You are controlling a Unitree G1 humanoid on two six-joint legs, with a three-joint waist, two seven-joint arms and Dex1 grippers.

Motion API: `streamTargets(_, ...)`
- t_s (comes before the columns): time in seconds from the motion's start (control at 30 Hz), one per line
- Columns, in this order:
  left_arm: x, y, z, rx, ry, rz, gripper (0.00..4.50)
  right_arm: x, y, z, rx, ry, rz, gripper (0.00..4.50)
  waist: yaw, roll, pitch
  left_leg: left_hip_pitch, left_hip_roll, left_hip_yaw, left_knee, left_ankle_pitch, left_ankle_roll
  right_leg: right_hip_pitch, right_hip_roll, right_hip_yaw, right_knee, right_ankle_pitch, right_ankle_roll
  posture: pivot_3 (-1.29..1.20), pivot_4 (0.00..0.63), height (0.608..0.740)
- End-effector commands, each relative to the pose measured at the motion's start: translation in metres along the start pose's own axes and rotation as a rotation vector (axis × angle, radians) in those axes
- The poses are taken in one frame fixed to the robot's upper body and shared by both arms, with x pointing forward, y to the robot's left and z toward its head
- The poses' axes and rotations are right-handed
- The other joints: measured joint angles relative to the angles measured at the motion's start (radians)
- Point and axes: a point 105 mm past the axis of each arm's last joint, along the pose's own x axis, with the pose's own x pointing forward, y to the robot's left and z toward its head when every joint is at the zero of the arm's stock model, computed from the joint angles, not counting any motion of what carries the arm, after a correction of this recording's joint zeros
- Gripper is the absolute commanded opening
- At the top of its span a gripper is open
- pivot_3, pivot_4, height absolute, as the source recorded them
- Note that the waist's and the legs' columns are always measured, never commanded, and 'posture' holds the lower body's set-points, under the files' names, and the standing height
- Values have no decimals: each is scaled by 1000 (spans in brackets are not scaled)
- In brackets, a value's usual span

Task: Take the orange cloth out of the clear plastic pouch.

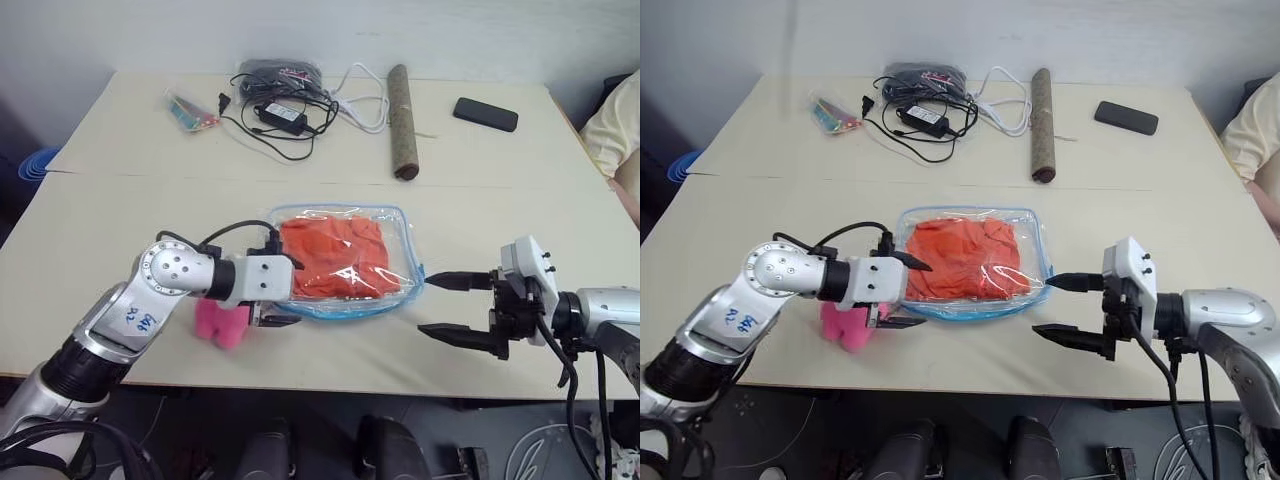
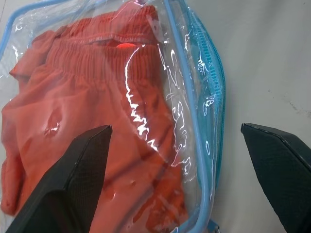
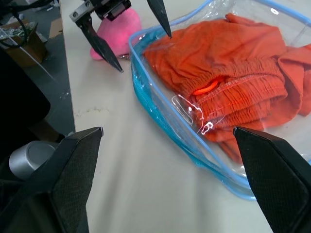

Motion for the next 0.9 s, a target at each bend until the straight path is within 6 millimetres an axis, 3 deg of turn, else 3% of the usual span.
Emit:
streamTargets(0.03, 8, 3, 5, 56, -12, 6, 4483, -2, 3, 8, -44, -20, -26, 4500, 1, 0, 0, 0, 0, 0, 0, 0, 0, 0, 0, 0, 0, 0, 0, 0, 150, 740)
streamTargets(0.1, 12, 4, 6, 51, -30, 13, 4483, -2, 3, 6, -49, -14, -35, 4500, 3, 0, 0, 0, 0, 0, 1, 0, 0, 0, 0, 0, 0, 0, 0, 0, 150, 740)
streamTargets(0.2, 13, 7, 4, 43, -39, 33, 3941, -2, 5, 4, -50, -11, -37, 4500, 2, -1, 0, 0, 0, 0, 1, 0, 0, 0, 0, 0, 0, 0, 0, 0, 150, 740)
streamTargets(0.47, 15, 4, 4, 28, -56, 34, 1674, -3, 5, 2, -58, -3, -39, 4500, 1, -1, 0, 0, 1, 0, 1, 0, 0, 0, 0, 0, 0, 0, 0, 0, 150, 740)
streamTargets(0.63, 11, 8, 14, -63, -137, 99, 279, -2, 6, 2, -65, 0, -28, 4500, 2, -1, 0, 0, 1, -1, 1, 0, 0, 1, 0, 0, 0, 0, 0, 0, 150, 740)
streamTargets(0.67, 9, 10, 16, -74, -150, 113, 279, -2, 6, 2, -66, 0, -27, 4500, 2, -1, 0, 0, 1, -1, 1, 0, 0, 1, 0, 0, 0, 0, 0, 0, 150, 740)
streamTargets(0.8, -3, 22, 26, -178, -245, 230, 243, 3, 13, 1, -72, -8, 19, 3654, 1, -1, 0, 0, 3, -1, 1, 0, 0, 1, 0, 0, 1, 0, 0, 0, 150, 740)
streamTargets(0.9, -7, 25, 29, -232, -276, 276, 243, 10, 16, -1, -126, 9, 36, 2549, 0, -1, 0, 0, 2, -1, 1, 0, 0, 1, 0, 0, 1, 0, 0, 0, 150, 740)
